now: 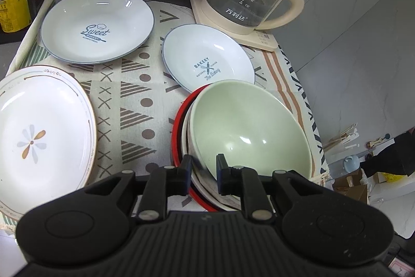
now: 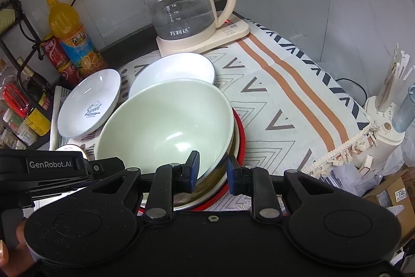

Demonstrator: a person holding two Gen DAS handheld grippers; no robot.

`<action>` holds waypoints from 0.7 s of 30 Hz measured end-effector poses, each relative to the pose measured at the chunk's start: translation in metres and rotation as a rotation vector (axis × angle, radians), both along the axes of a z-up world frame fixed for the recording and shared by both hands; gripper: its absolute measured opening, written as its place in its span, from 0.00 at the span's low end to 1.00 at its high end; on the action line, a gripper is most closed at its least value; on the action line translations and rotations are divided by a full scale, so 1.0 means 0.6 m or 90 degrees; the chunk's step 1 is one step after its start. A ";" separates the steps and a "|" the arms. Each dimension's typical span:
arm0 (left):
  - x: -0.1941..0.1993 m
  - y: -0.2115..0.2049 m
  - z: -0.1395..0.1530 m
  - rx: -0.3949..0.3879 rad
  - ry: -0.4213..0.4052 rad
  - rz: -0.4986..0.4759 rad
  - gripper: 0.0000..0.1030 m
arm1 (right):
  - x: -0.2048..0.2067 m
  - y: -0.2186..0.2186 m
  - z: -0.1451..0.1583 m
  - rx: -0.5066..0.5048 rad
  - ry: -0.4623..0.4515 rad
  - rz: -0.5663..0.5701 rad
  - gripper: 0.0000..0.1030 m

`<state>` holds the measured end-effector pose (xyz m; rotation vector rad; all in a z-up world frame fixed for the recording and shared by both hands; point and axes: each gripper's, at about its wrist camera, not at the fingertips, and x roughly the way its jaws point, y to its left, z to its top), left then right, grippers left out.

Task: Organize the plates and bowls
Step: 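Lower the small bowl into the stack and open the right gripper, then withdraw the right gripper from the bowl stack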

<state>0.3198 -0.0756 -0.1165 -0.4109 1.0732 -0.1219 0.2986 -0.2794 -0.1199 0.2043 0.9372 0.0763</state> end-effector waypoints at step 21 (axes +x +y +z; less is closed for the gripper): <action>-0.069 0.047 0.024 0.058 -0.029 0.057 0.75 | -0.044 0.021 0.011 -0.014 0.000 0.025 0.46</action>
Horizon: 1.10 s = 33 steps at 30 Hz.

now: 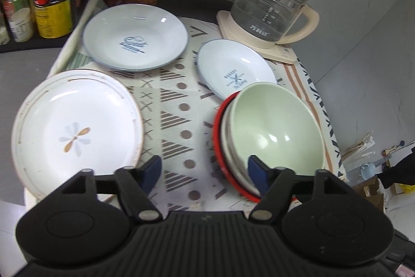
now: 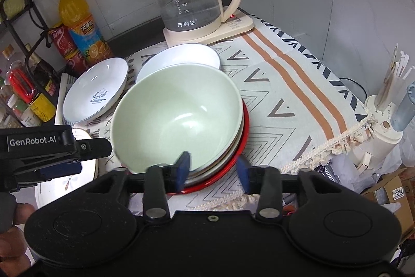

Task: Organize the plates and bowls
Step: 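Withdraw the right gripper from the bowl stack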

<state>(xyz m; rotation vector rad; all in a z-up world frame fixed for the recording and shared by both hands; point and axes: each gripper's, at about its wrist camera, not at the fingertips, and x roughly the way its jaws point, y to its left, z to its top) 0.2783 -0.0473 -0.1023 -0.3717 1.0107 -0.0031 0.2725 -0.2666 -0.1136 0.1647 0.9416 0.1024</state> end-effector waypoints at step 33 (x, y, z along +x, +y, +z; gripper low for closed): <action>-0.154 0.195 0.011 0.080 0.004 0.113 1.00 | -0.066 0.174 0.042 0.018 -0.034 0.169 1.00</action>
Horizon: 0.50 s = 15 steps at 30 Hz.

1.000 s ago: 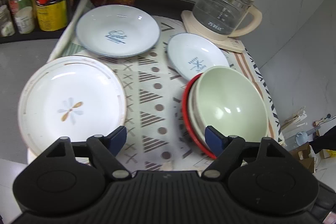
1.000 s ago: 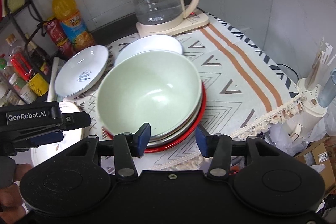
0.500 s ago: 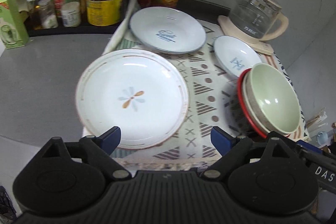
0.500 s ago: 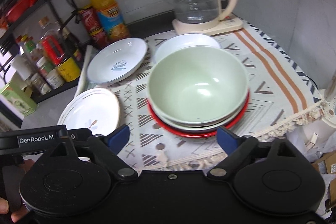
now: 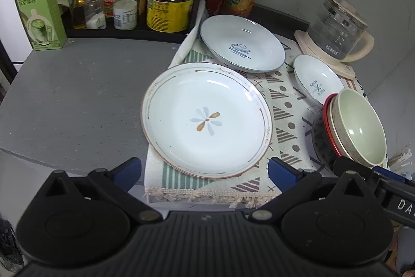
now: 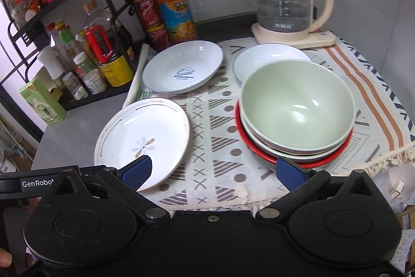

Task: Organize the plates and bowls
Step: 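Withdraw the right gripper from the bowl stack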

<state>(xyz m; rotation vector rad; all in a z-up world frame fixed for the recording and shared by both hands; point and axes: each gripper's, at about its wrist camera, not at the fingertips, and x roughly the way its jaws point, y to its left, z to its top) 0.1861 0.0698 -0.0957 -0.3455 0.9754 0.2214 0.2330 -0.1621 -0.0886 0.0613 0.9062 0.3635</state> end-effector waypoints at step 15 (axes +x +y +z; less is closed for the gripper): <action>0.014 0.073 0.007 -0.011 -0.004 0.058 1.00 | 0.033 0.075 -0.004 -0.017 0.013 0.053 1.00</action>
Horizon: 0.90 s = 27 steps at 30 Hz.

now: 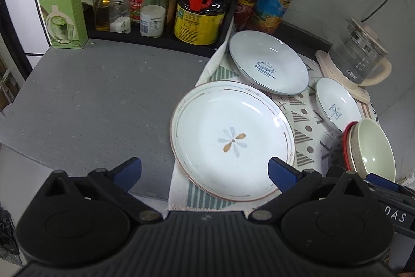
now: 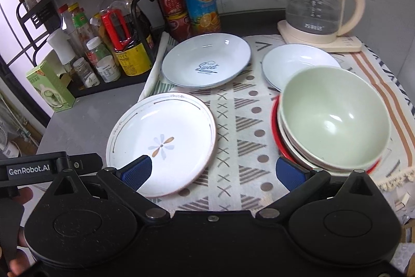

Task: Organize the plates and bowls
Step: 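Withdraw the right gripper from the bowl stack, then move both grippers to the rim of the white 'Sweet' plate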

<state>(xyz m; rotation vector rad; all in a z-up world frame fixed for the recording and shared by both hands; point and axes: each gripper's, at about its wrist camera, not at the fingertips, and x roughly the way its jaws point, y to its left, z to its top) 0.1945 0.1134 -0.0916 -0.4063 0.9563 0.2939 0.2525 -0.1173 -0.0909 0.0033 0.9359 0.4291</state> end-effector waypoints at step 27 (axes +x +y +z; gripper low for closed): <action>0.237 0.065 -0.045 -0.062 -0.033 -0.002 0.74 | 0.205 0.075 -0.061 0.013 0.013 -0.050 0.69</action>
